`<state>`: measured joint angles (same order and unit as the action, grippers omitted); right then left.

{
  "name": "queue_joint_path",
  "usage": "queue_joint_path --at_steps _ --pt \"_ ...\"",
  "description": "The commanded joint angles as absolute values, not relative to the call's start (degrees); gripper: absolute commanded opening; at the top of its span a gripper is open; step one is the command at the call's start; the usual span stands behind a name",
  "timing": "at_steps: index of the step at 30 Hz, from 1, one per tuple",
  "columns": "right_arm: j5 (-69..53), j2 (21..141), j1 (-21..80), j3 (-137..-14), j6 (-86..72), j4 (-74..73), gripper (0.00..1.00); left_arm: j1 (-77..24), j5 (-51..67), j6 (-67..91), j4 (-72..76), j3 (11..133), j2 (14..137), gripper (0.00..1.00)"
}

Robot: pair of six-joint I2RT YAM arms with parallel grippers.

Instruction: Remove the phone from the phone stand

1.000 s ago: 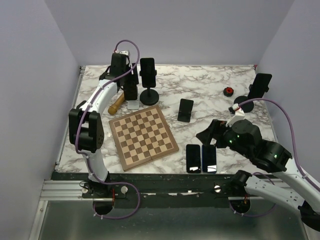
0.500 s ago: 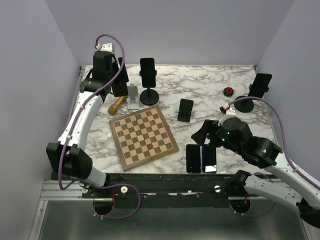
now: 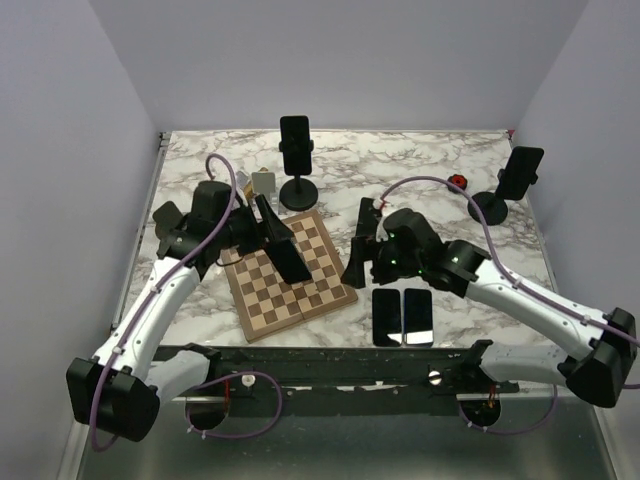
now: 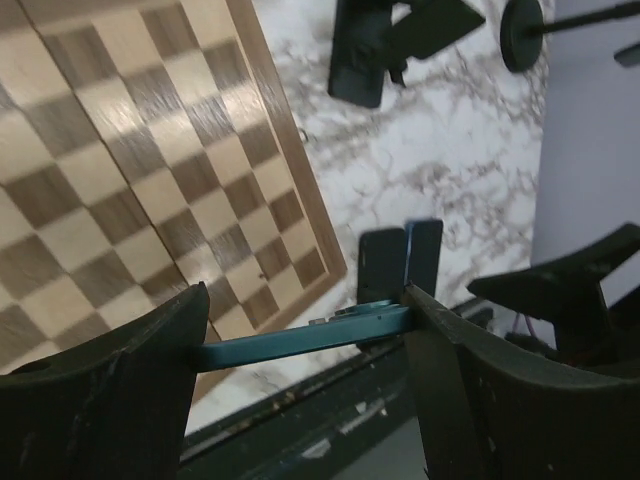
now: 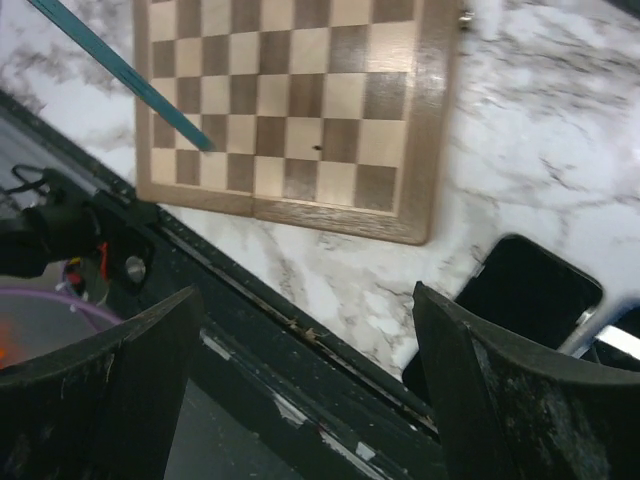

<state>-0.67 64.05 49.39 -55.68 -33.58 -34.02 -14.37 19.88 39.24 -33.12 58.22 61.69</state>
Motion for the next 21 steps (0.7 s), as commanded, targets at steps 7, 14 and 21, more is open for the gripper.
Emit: queue_joint_path --at_steps 7,14,21 --pt "-22.7 72.9 49.2 -58.3 -29.4 -22.0 0.8 -26.8 31.3 53.9 -21.1 50.1 60.1 0.0" --pt "-25.5 70.4 49.5 -52.7 -29.3 -18.4 0.64 -29.3 32.7 54.9 -18.5 49.7 62.7 0.0" --pt "-20.6 69.7 49.5 -52.1 -24.9 -21.1 0.64 -30.5 34.4 54.7 -16.5 50.1 64.7 0.0"
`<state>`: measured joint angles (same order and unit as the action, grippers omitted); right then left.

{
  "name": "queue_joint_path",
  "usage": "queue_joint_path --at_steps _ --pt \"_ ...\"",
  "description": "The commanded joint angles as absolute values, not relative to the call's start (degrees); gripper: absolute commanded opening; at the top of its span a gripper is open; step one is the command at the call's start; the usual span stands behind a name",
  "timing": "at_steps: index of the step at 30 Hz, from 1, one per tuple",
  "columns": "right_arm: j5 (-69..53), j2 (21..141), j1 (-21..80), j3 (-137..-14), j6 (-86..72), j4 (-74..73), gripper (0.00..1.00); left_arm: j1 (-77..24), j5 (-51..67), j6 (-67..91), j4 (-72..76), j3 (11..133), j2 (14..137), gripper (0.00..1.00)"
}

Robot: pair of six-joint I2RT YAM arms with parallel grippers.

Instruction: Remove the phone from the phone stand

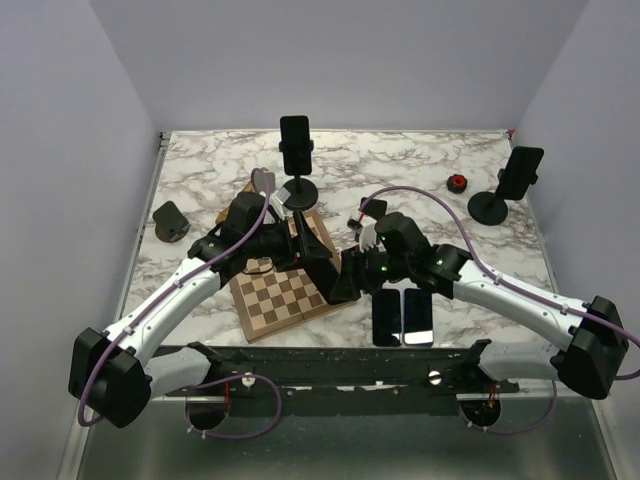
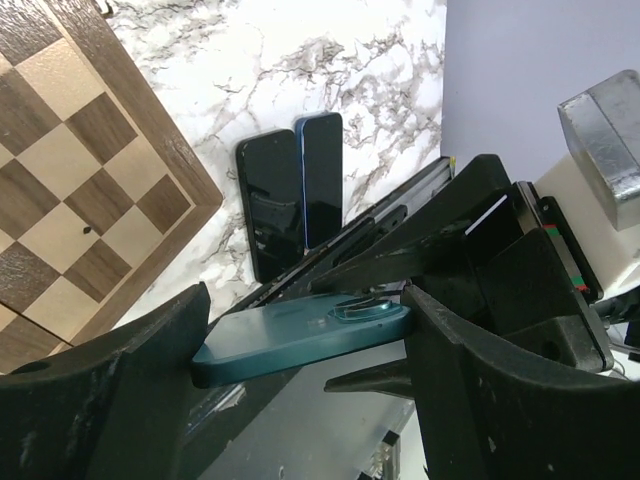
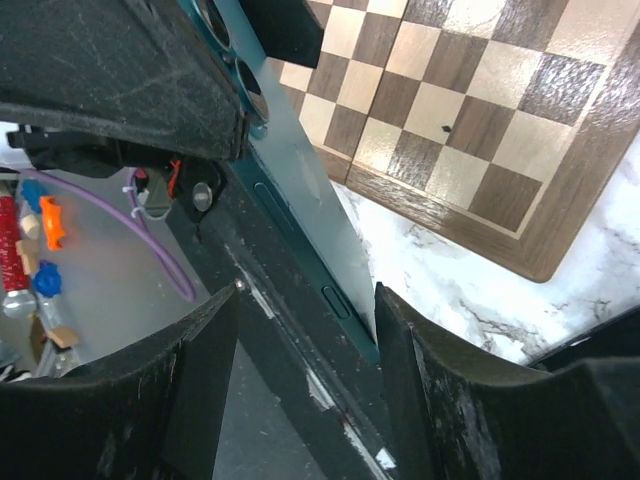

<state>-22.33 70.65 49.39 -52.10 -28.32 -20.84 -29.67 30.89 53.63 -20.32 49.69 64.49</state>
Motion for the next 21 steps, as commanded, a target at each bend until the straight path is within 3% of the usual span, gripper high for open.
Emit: queue_joint_path --at_steps 1,4,11,16,21 --pt "-19.9 69.8 49.5 -52.3 -24.2 -21.3 0.64 -30.6 34.6 54.7 -16.5 50.1 64.8 0.0" --pt "-19.0 70.7 49.5 -53.1 -22.1 -21.2 0.63 -31.0 34.8 54.6 -16.4 50.3 65.2 0.0" --pt "-16.4 72.8 49.5 -55.4 -18.3 -21.7 0.43 -31.9 35.2 54.8 -15.6 50.1 66.4 0.0" --pt "-16.9 74.7 49.5 -56.7 -18.1 -23.9 0.05 -32.0 35.7 56.1 -13.2 49.5 66.6 0.0" --pt "-12.3 74.4 49.5 -56.8 -23.2 -31.0 0.01 -31.2 33.6 52.7 -16.2 53.2 66.3 0.71"
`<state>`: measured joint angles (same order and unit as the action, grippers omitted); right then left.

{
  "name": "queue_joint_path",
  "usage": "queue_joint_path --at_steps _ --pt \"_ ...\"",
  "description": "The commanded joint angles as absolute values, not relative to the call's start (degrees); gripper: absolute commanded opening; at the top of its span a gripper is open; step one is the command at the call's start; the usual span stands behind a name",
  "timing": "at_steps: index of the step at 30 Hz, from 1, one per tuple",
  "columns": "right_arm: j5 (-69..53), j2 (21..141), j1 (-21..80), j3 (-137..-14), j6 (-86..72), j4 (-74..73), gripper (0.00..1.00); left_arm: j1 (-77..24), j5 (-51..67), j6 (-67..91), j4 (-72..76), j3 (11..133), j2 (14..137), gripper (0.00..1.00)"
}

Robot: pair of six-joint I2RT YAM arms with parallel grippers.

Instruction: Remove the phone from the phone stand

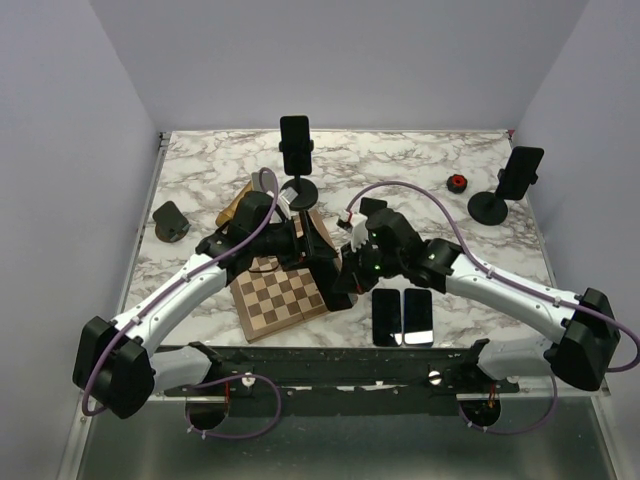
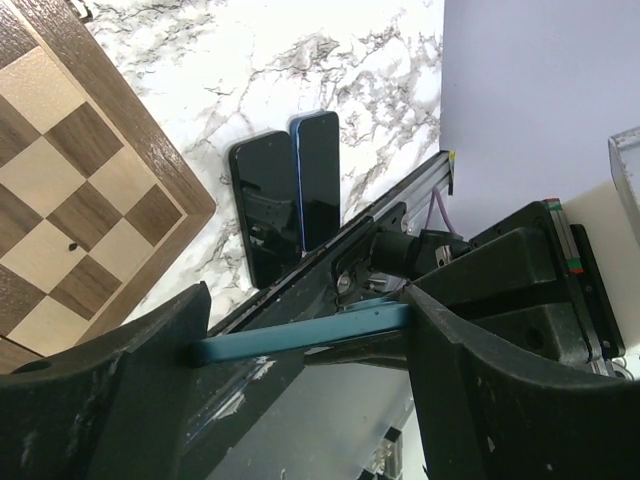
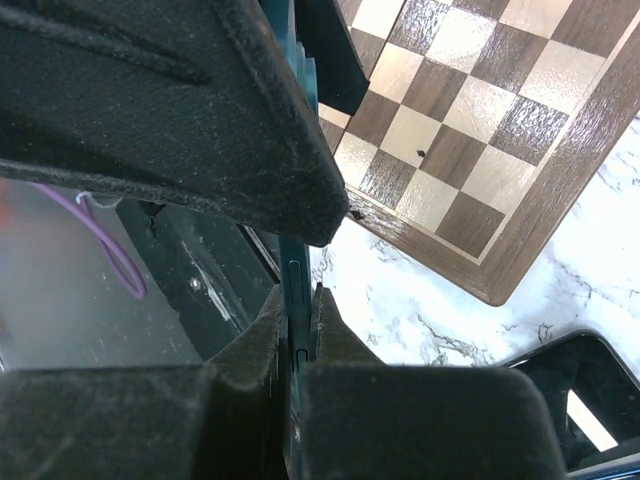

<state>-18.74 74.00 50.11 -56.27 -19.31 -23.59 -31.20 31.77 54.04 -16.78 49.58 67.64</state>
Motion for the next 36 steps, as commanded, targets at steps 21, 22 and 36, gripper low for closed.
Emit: queue_joint_path --at_steps 21,22,36 --pt "22.5 71.3 47.3 -54.3 -53.0 -79.0 0.01 -18.4 27.1 28.3 -32.7 65.5 59.8 0.99" --pt "22.8 71.7 47.1 -53.3 -53.5 -78.7 0.01 -18.2 27.6 27.9 -32.5 64.8 59.6 0.99" --pt "21.0 74.7 42.5 -49.1 -51.0 -70.2 0.01 -17.3 29.2 25.4 -29.0 58.2 56.7 0.99"
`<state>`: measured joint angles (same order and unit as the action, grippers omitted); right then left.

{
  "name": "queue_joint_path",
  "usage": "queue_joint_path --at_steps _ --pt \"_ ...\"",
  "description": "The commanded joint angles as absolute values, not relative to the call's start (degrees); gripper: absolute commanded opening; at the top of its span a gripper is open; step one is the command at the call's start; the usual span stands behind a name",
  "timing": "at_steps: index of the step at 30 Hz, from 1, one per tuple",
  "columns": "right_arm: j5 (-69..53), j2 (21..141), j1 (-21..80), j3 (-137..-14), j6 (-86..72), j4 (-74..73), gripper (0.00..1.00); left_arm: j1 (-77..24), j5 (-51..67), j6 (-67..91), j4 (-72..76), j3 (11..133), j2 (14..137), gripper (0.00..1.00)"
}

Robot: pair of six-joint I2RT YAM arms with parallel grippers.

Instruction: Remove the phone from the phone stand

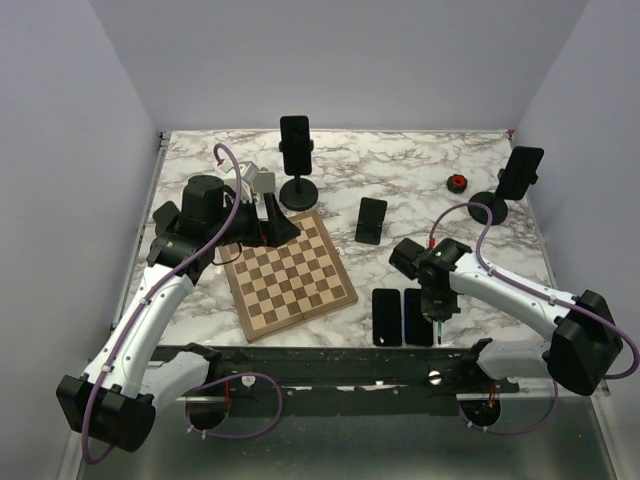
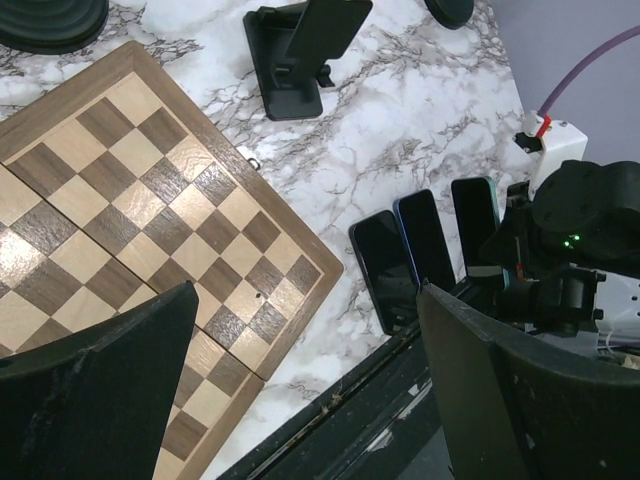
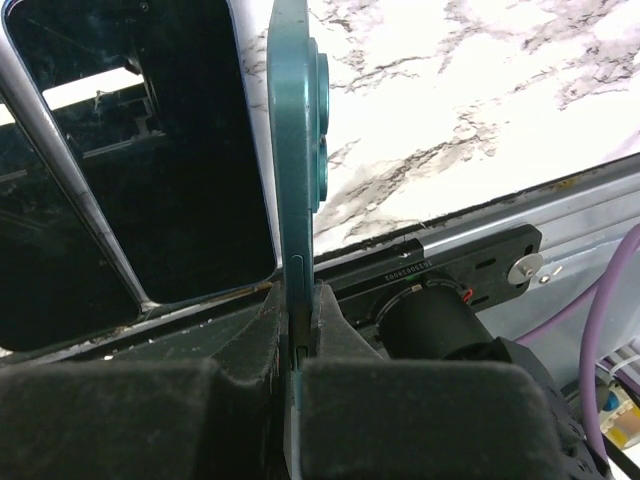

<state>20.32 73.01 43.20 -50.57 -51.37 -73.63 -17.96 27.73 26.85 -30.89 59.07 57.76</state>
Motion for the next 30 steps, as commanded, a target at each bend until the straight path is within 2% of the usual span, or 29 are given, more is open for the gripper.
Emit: queue_joint_path --at_steps 1,11,16,30 --pt "21.2 75.4 42.5 -49.0 -51.0 -70.1 0.01 -17.2 29.5 25.5 -28.9 58.1 56.7 0.99" --pt "19.4 74.4 42.4 -46.9 -50.0 -66.0 0.01 -16.2 30.8 26.0 -27.6 56.5 55.3 0.99" --pt "18.5 73.4 42.2 -46.7 -49.6 -65.2 0.08 -16.0 31.4 26.1 -27.3 56.2 55.4 0.99" --pt "11.9 71.5 42.2 -44.8 -46.3 -57.5 0.04 -15.8 31.3 25.9 -27.1 55.7 55.1 0.99"
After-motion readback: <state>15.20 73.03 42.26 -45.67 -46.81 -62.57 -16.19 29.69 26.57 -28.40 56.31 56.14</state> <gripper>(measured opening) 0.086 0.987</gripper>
